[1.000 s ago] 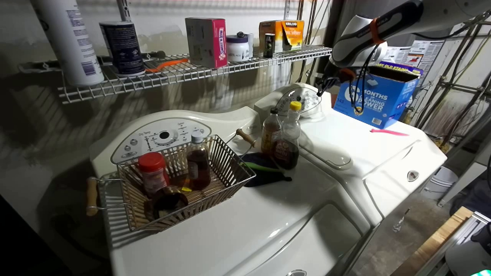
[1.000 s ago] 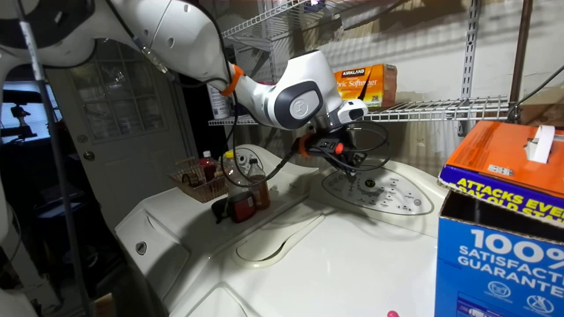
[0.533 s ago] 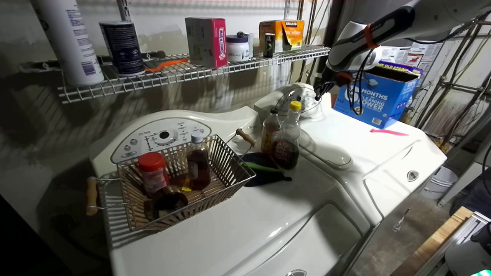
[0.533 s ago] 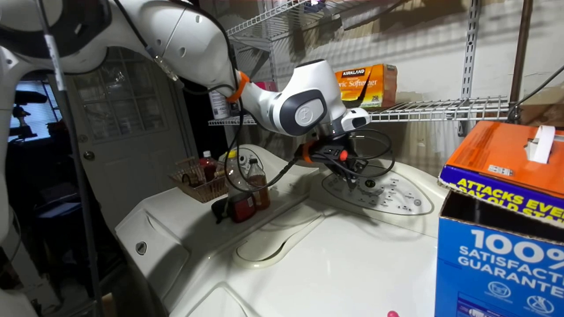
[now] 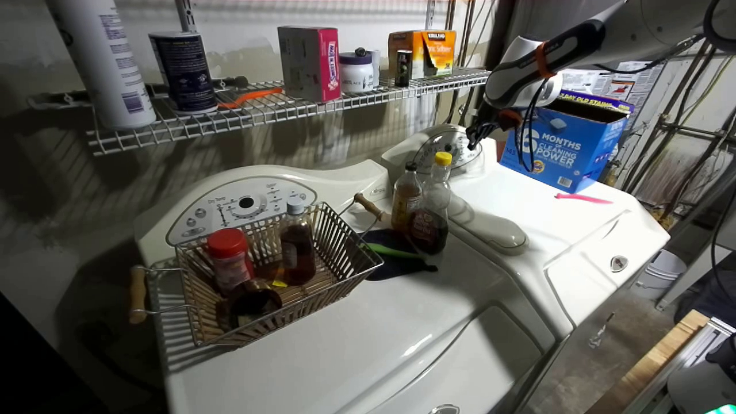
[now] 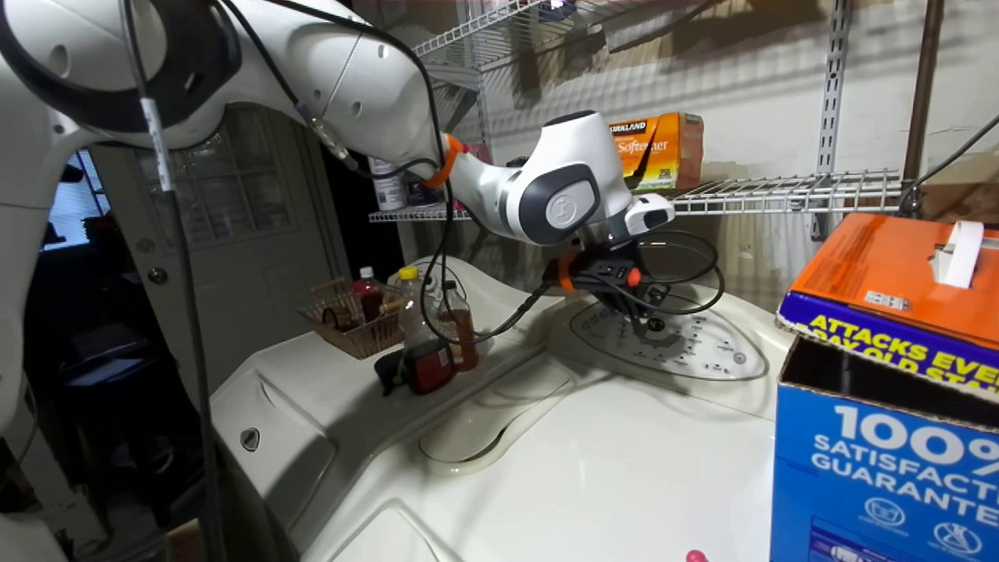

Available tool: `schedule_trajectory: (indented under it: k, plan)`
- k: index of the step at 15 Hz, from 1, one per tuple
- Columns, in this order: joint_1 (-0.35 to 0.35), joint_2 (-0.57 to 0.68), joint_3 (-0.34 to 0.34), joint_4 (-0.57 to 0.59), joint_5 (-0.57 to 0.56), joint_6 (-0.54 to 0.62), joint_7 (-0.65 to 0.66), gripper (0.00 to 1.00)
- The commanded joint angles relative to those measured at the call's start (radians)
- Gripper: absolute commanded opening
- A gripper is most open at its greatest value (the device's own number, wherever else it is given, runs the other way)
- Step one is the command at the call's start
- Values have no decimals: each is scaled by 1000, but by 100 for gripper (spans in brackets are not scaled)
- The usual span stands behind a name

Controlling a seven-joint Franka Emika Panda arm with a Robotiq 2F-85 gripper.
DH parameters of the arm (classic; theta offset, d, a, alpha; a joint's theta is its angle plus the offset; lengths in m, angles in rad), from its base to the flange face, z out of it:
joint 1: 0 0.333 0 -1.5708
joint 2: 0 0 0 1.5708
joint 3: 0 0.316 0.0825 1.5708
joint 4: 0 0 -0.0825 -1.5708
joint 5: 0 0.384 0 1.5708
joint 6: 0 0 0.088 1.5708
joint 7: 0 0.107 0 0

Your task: Press a button on the washing machine on the right.

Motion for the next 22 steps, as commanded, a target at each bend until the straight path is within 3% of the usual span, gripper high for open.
schedule_trajectory:
  k: [1,22]
  plan:
    - [-27,68,29,103,13,-57,-30,0]
    - [-42,235,29,319,6,-86,-13,0]
